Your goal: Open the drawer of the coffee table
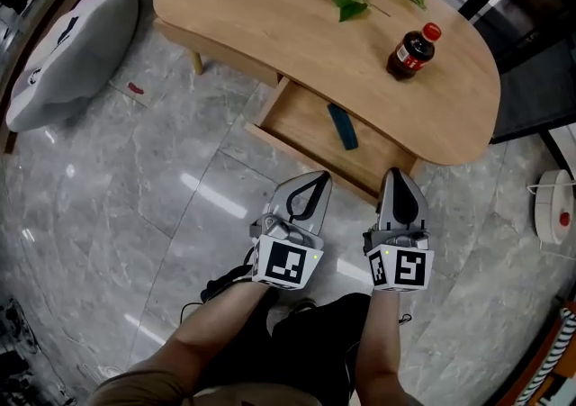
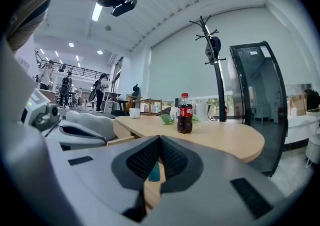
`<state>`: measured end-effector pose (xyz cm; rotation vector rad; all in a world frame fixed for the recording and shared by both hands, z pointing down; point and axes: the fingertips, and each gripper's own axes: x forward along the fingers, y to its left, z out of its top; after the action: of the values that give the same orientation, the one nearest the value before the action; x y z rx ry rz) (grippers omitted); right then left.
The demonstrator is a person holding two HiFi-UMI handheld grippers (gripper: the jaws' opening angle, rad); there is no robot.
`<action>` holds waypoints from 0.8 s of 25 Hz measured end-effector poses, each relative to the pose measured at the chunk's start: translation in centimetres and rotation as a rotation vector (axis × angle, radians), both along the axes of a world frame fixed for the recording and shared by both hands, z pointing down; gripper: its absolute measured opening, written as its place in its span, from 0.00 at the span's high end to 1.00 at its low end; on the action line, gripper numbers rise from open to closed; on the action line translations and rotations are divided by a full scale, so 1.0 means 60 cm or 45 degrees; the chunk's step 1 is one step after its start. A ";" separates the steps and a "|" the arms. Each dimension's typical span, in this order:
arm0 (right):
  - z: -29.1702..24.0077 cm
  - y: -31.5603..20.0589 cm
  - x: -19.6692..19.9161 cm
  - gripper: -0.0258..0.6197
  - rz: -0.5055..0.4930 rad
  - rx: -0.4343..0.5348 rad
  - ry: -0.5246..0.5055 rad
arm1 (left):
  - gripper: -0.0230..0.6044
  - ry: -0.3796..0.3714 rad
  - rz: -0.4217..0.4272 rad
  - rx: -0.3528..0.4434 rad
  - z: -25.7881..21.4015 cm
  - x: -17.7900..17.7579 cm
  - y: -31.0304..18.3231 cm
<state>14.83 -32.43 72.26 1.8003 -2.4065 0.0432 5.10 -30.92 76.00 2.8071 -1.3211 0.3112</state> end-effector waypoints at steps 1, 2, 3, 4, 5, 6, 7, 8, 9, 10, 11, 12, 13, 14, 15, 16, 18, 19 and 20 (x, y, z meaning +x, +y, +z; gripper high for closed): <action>-0.009 0.003 -0.002 0.95 0.000 -0.006 0.004 | 0.97 0.024 0.002 -0.021 0.001 -0.004 0.006; -0.020 0.006 -0.005 0.95 -0.003 -0.012 0.009 | 0.97 0.057 0.007 -0.045 0.000 -0.007 0.013; -0.033 0.010 -0.007 0.95 -0.010 -0.020 0.013 | 0.97 0.070 0.017 -0.065 -0.001 -0.009 0.022; -0.048 0.016 -0.010 0.95 -0.020 -0.031 0.011 | 0.97 0.044 0.033 -0.075 0.001 -0.010 0.034; -0.067 0.023 -0.012 0.95 -0.031 -0.041 0.001 | 0.97 -0.007 0.050 -0.075 -0.001 -0.011 0.046; -0.087 0.030 -0.017 0.95 -0.047 -0.046 -0.014 | 0.97 -0.054 0.071 -0.071 -0.012 -0.012 0.054; -0.111 0.037 -0.023 0.95 -0.069 -0.049 -0.029 | 0.97 -0.079 0.092 -0.071 -0.034 -0.013 0.058; -0.136 0.044 -0.030 0.95 -0.094 -0.051 -0.041 | 0.97 -0.083 0.109 -0.074 -0.064 -0.015 0.060; -0.165 0.052 -0.036 0.95 -0.116 -0.056 -0.048 | 0.97 -0.080 0.117 -0.076 -0.099 -0.017 0.061; -0.197 0.058 -0.042 0.95 -0.131 -0.062 -0.050 | 0.97 -0.071 0.116 -0.082 -0.135 -0.020 0.061; -0.231 0.064 -0.048 0.95 -0.142 -0.069 -0.046 | 0.97 -0.053 0.107 -0.094 -0.171 -0.024 0.060; -0.267 0.068 -0.056 0.95 -0.151 -0.075 -0.041 | 0.97 -0.035 0.092 -0.108 -0.207 -0.031 0.057; -0.305 0.072 -0.063 0.95 -0.163 -0.081 -0.039 | 0.97 -0.026 0.074 -0.114 -0.242 -0.038 0.054; -0.343 0.076 -0.071 0.95 -0.177 -0.088 -0.041 | 0.97 -0.025 0.057 -0.114 -0.278 -0.044 0.052; -0.381 0.081 -0.079 0.95 -0.191 -0.096 -0.042 | 0.97 -0.024 0.043 -0.115 -0.314 -0.050 0.052; -0.417 0.086 -0.087 0.95 -0.205 -0.103 -0.038 | 0.97 -0.021 0.035 -0.117 -0.351 -0.055 0.053; -0.489 0.098 -0.099 0.95 -0.227 -0.110 -0.022 | 0.97 -0.021 0.027 -0.119 -0.422 -0.062 0.060; -0.524 0.103 -0.102 0.95 -0.231 -0.107 -0.014 | 0.97 -0.023 0.022 -0.122 -0.455 -0.064 0.063; -0.559 0.105 -0.102 0.95 -0.229 -0.099 -0.011 | 0.97 -0.024 0.016 -0.128 -0.485 -0.066 0.062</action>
<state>8.69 -26.10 38.73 1.5480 -2.5245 0.1241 1.13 -27.18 46.89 2.7374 -1.2541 0.3942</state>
